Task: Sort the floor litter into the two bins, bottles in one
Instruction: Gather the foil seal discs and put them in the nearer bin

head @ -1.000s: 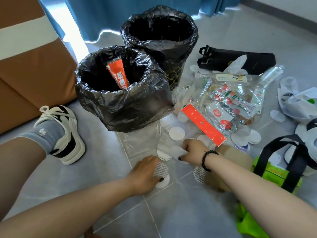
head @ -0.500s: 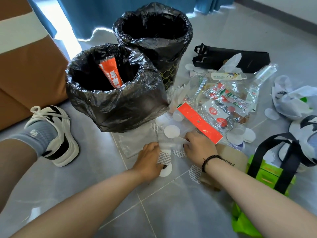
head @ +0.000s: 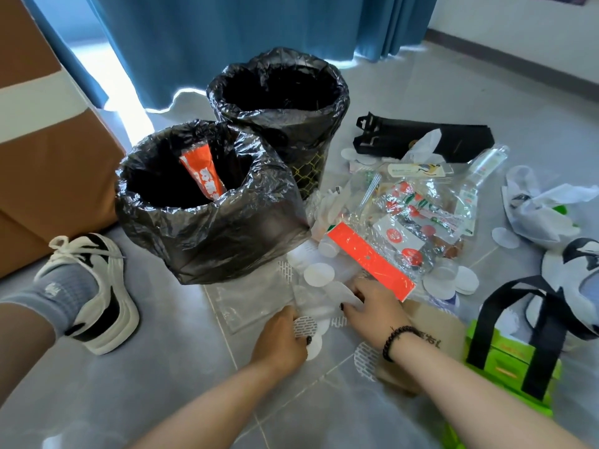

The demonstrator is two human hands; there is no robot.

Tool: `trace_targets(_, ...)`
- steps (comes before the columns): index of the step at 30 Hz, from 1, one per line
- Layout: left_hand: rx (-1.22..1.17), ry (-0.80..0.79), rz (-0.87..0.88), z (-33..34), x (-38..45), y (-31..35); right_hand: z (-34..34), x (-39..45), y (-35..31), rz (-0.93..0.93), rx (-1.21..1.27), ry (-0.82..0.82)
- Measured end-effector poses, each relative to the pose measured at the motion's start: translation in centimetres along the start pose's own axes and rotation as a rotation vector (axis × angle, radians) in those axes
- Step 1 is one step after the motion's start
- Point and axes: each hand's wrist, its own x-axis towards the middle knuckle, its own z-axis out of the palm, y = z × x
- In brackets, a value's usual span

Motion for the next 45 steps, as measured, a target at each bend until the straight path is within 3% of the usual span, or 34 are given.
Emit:
trace_targets(6,0.044,0.018,0.101,0.9,-0.4,0.2,-1.1,-0.7,0.5,0.080,0.084,0.034)
trace_targets(12,-0.024,0.005,0.061,1.3,0.3,1.5,-1.2,-1.2,1.1,0.074,0.015,-0.273)
trace_targets(15,-0.004,-0.008,0.060,1.2,0.6,1.8,-1.4,-1.4,1.8,0.123,-0.083,-0.237)
trace_targets(19,-0.034,0.047,-0.026,0.9,1.1,2.0,-2.2,-1.3,3.1,0.190,-0.100,-0.168)
trace_targets(24,-0.053,0.046,-0.154,-0.9,2.0,2.6,-4.3,-1.2,4.3,0.167,-0.046,-0.353)
trace_targets(28,-0.215,-0.029,-0.247,-2.5,3.0,2.5,-5.0,-1.2,3.2,0.119,-0.025,-0.404)
trace_targets(31,-0.528,0.006,-0.371,-3.4,2.9,2.2,-4.2,-1.3,1.8,0.109,-0.016,-0.416)
trace_targets(34,-0.740,-0.034,-0.436,-4.0,2.4,2.4,-3.9,-1.1,0.7,0.108,0.077,-0.411)
trace_targets(39,-0.808,-0.051,-0.375,-6.6,1.6,3.8,-5.1,-0.6,-1.7,0.166,0.719,-0.504)
trace_targets(45,-1.059,-0.075,-0.287,-10.6,-0.2,7.1,-7.4,0.1,-4.4,0.200,0.927,-0.322)
